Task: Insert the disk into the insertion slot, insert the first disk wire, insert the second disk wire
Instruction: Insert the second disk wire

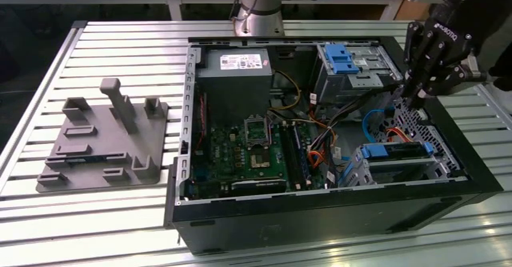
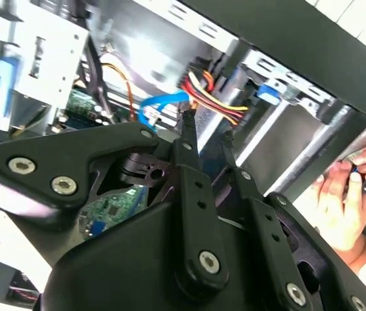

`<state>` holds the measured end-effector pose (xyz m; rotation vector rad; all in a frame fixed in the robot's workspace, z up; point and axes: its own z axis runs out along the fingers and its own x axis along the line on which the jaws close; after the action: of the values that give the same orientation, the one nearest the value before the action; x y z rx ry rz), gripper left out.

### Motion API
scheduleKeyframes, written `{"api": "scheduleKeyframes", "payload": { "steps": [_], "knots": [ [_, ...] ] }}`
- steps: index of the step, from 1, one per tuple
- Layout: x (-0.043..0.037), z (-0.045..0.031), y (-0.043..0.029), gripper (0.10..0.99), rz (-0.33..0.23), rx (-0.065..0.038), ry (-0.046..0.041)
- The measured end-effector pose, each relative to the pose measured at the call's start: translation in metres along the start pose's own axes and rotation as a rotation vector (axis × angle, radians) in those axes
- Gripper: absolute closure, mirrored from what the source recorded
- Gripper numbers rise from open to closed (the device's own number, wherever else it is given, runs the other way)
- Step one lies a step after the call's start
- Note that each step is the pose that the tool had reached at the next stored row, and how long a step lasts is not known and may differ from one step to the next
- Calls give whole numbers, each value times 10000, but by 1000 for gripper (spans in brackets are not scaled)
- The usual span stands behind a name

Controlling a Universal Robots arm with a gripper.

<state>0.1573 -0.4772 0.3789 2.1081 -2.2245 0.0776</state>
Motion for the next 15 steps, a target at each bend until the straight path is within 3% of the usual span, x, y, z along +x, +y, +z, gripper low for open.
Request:
{"api": "scheduleKeyframes", "payload": {
  "steps": [2,3,5,8,10,15],
  "knots": [
    [-67,-5,4,788,-8,-111,78],
    [-87,-7,5,788,-16,-222,183],
    [-108,-9,6,788,-29,-423,476],
    [-121,-9,7,788,-34,-563,980],
    [-128,5,9,788,-29,-560,1087],
    [-146,40,92,788,-26,-550,1157]
  ]
}}
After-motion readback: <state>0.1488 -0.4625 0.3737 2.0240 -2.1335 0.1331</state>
